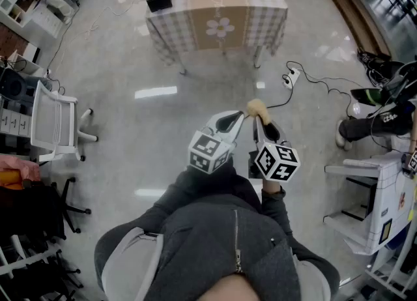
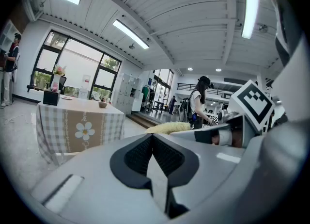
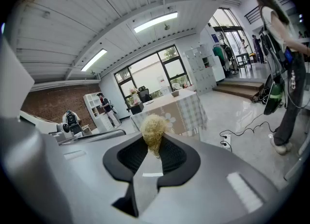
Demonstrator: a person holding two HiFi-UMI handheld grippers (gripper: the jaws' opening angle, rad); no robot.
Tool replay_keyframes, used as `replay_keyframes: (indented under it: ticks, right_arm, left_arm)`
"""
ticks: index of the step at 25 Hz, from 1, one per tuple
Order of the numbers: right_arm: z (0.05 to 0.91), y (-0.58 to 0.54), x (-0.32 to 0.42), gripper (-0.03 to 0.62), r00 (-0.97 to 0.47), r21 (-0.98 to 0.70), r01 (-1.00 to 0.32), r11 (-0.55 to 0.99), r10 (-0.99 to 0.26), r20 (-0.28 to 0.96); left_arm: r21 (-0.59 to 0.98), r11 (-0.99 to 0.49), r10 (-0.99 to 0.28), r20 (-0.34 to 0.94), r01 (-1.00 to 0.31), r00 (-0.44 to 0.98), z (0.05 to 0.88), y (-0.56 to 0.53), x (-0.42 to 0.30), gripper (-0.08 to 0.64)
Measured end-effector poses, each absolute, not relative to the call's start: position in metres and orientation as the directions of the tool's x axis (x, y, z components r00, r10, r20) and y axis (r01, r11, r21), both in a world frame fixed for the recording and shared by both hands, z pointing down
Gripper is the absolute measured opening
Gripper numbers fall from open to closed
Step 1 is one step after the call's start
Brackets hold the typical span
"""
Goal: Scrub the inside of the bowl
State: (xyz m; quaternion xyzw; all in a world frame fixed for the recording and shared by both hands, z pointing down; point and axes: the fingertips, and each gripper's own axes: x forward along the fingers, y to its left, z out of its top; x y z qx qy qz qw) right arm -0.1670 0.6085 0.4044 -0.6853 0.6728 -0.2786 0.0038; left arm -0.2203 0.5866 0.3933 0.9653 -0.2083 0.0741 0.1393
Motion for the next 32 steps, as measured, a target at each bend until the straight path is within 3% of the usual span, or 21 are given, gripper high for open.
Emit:
replay_keyframes:
  ticks: [18, 32]
  right_arm:
    - [0.394, 0.579, -0.141, 0.069, -0.051, -0.389, -0.916, -0.096, -0.935, 0.352]
    - [0.389, 0.481, -0.121, 0.069, -0.065, -0.393, -0.916, -0.075, -0.941, 0.332]
  left_arm:
    - [0.221, -0.874, -0.392, 0.206, -0.433, 0.896, 0.397, 0.559, -0.194, 0.011]
    - [0.186, -0.863, -0.432, 0.208, -0.469, 0.877, 0.387, 0.459, -0.175, 0.011]
